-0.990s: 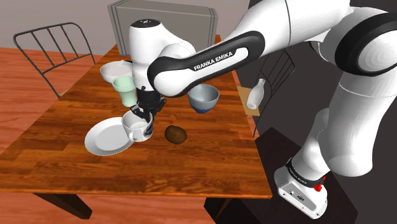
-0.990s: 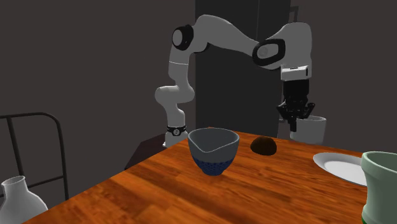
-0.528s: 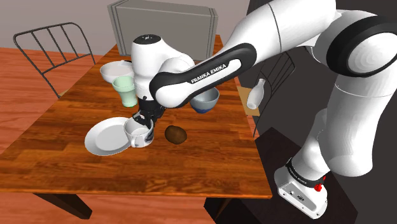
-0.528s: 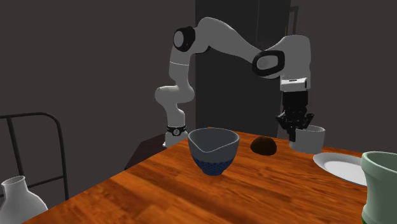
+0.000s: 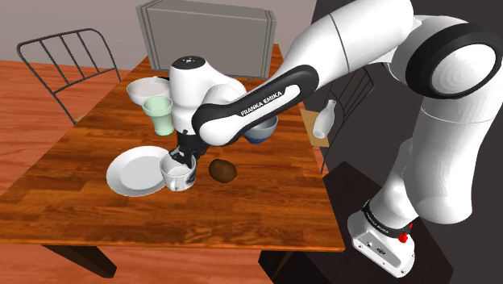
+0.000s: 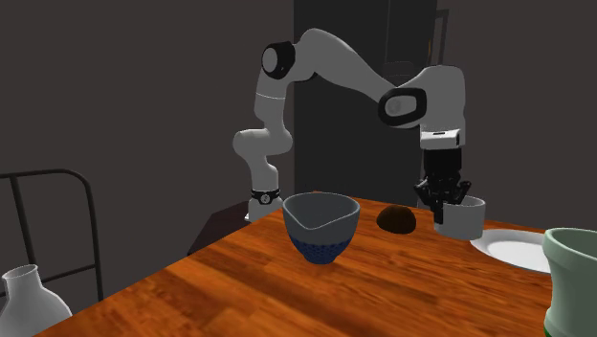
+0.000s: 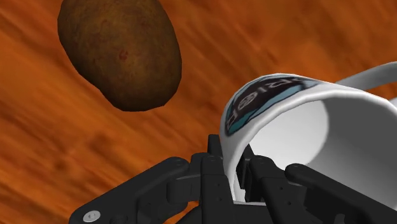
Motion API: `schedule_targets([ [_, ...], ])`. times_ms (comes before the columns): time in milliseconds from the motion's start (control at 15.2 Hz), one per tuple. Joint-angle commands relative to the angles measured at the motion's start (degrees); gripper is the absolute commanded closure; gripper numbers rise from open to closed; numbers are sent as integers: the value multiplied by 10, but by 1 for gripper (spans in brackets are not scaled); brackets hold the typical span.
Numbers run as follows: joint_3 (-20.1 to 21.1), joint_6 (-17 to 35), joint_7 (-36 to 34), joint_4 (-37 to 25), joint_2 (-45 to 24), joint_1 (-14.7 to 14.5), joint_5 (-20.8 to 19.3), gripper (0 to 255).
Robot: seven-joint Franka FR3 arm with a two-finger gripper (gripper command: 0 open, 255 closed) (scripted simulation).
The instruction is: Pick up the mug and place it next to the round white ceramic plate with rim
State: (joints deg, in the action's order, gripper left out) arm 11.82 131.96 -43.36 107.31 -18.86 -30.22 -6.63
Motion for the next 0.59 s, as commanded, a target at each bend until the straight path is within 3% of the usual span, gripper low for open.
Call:
schedule_targets([
  [0,1,2,0,2,-3,-1,0,255],
  [198,1,2,0,2,-3,-1,0,255],
  [264,1,2,-1,3,-2,-2,0,0],
  [528,1,3,-1,3,-3,-2,0,0],
])
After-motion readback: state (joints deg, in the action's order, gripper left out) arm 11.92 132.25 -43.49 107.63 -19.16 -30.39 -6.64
